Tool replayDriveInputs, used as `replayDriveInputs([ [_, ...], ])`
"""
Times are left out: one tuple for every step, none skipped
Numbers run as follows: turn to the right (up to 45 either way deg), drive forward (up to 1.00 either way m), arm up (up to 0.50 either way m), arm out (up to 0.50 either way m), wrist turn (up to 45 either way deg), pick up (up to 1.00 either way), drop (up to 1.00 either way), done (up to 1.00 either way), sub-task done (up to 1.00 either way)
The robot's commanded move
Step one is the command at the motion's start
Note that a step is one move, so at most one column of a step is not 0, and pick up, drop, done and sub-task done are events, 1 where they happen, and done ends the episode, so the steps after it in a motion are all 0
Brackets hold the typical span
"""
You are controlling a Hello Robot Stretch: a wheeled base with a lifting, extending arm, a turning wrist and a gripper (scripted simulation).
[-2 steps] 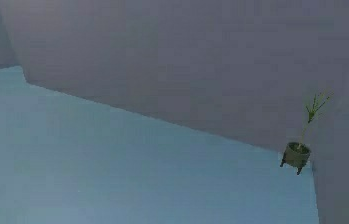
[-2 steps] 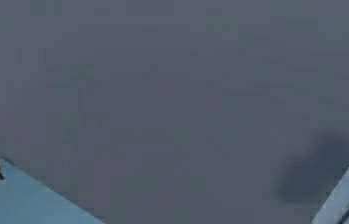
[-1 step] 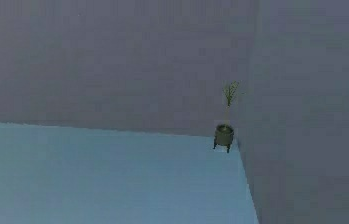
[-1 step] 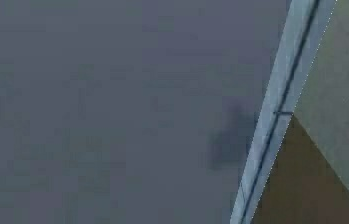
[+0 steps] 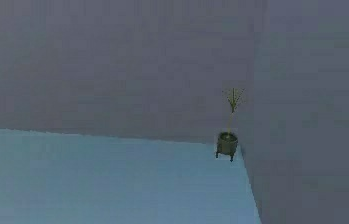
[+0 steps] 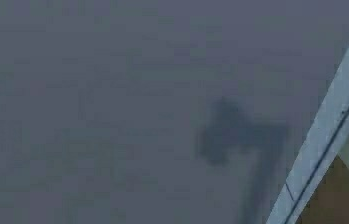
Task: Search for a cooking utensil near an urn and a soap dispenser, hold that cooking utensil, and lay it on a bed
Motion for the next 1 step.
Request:
replayDriveInputs([
  [-45.0, 0.0, 0.0, 0.0, 0.0, 0.0, 0.0, 0.0, 0.0],
])
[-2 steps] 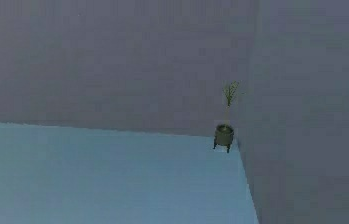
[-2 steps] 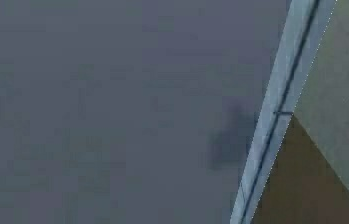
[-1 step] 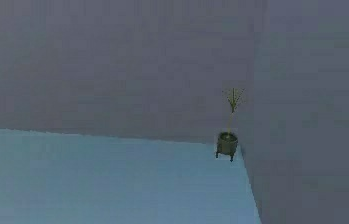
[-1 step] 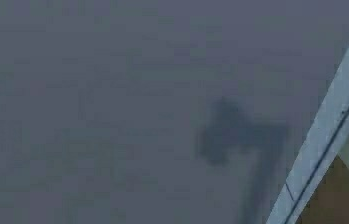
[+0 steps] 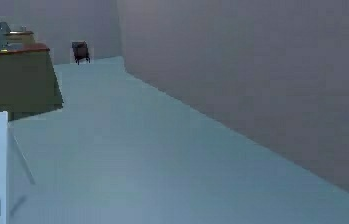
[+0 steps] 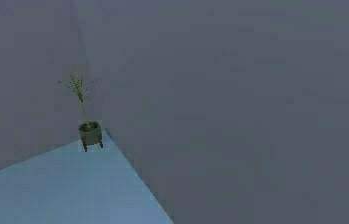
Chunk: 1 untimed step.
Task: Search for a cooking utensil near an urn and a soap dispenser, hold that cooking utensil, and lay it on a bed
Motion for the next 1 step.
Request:
replayDriveInputs([
  [-18.0, 0.0, 0.0, 0.0, 0.0, 0.0, 0.0, 0.0, 0.0],
])
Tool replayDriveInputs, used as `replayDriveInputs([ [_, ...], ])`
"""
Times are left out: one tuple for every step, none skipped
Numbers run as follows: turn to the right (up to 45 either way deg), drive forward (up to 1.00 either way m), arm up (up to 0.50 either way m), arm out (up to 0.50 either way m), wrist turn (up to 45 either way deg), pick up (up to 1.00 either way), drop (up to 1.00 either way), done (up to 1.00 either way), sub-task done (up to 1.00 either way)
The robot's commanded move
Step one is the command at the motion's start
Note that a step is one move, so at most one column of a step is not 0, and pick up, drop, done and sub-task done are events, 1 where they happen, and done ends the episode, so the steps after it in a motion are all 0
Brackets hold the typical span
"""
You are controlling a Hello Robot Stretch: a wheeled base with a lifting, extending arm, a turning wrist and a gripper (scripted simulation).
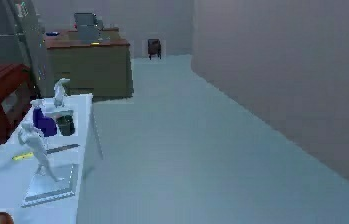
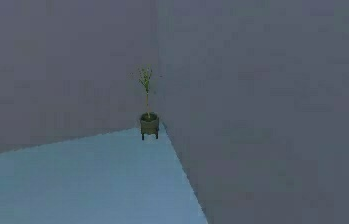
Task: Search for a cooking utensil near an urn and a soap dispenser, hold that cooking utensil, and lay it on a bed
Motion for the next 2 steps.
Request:
replayDriveInputs([
  [0.0, 1.0, 0.0, 0.0, 0.0, 0.0, 0.0, 0.0, 0.0],
  [0.0, 1.0, 0.0, 0.0, 0.0, 0.0, 0.0, 0.0, 0.0],
])
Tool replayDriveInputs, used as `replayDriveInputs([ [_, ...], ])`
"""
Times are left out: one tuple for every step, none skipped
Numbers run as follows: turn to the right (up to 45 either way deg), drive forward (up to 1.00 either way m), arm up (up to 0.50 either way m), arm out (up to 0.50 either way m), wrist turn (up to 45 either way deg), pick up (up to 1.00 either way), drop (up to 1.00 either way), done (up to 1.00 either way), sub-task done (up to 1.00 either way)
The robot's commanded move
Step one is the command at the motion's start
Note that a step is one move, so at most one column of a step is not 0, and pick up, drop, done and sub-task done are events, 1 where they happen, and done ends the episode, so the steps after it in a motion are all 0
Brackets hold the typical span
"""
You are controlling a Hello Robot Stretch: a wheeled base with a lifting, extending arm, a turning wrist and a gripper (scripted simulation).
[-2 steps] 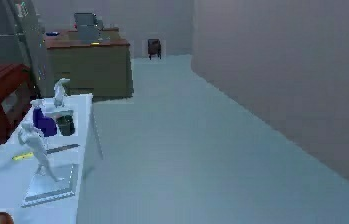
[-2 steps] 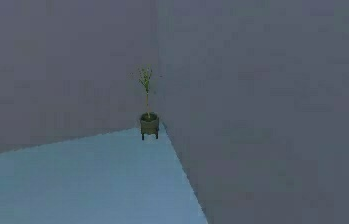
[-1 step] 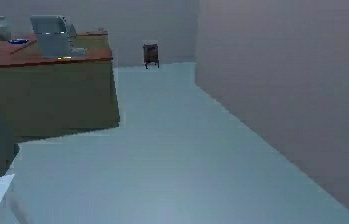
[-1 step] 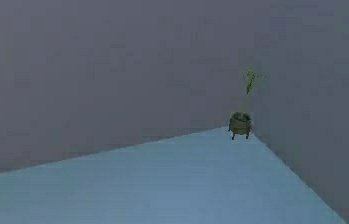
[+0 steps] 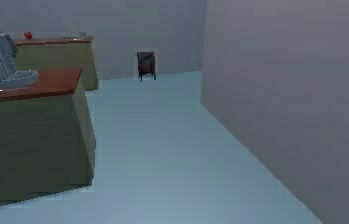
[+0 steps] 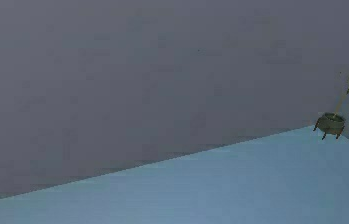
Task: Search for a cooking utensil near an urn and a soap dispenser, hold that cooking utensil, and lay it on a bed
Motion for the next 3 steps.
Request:
replayDriveInputs([
  [0.0, 1.0, 0.0, 0.0, 0.0, 0.0, 0.0, 0.0, 0.0],
  [0.0, 0.25, 0.0, 0.0, 0.0, 0.0, 0.0, 0.0, 0.0],
  [-15.0, 0.0, 0.0, 0.0, 0.0, 0.0, 0.0, 0.0, 0.0],
])
